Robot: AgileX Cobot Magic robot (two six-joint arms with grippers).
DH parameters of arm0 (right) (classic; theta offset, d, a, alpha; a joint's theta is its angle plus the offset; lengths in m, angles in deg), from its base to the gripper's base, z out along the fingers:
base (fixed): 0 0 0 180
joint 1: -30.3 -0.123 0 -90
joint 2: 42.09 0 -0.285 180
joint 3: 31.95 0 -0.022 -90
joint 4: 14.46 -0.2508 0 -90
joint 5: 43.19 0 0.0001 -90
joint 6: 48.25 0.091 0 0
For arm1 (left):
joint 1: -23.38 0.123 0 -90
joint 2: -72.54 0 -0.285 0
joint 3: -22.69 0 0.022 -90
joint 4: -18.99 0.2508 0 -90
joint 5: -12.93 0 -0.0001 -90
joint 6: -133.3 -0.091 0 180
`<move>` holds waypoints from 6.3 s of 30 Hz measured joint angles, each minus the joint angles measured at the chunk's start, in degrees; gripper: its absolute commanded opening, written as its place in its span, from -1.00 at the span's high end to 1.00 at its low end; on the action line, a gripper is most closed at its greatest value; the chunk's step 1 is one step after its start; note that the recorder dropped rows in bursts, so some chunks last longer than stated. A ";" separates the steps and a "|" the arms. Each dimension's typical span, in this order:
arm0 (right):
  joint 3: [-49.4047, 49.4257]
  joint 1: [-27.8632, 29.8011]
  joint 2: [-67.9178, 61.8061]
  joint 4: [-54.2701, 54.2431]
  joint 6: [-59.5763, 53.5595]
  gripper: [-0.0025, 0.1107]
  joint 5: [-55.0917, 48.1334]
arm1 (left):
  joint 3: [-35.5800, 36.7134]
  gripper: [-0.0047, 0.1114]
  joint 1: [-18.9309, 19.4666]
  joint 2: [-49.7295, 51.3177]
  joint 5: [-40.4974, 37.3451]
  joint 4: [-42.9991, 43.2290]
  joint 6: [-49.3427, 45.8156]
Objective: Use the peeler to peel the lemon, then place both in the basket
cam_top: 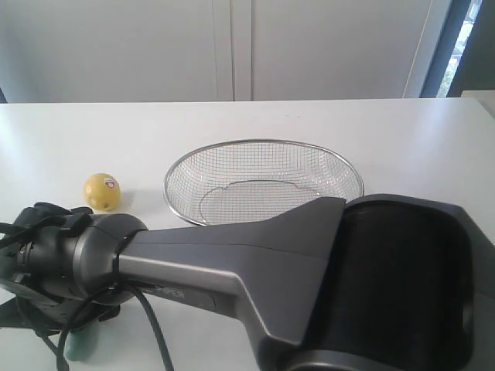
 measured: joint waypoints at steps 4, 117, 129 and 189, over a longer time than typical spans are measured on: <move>0.00 0.00 0.00 0.14 0.00 0.19 0.00 | 0.00 0.92 0.00 0.00 0.00 0.00 0.00; 63.92 49.17 67.29 3.63 -41.02 0.96 20.06 | 0.00 0.92 0.00 0.00 3.20 -5.81 -0.11; 63.95 49.17 68.36 3.56 -41.02 0.96 20.70 | 0.00 0.92 0.00 0.00 2.82 -6.19 -0.11; 63.95 49.17 68.45 -2.29 -33.28 0.96 13.41 | 0.00 0.92 0.00 0.00 7.96 -5.61 -3.84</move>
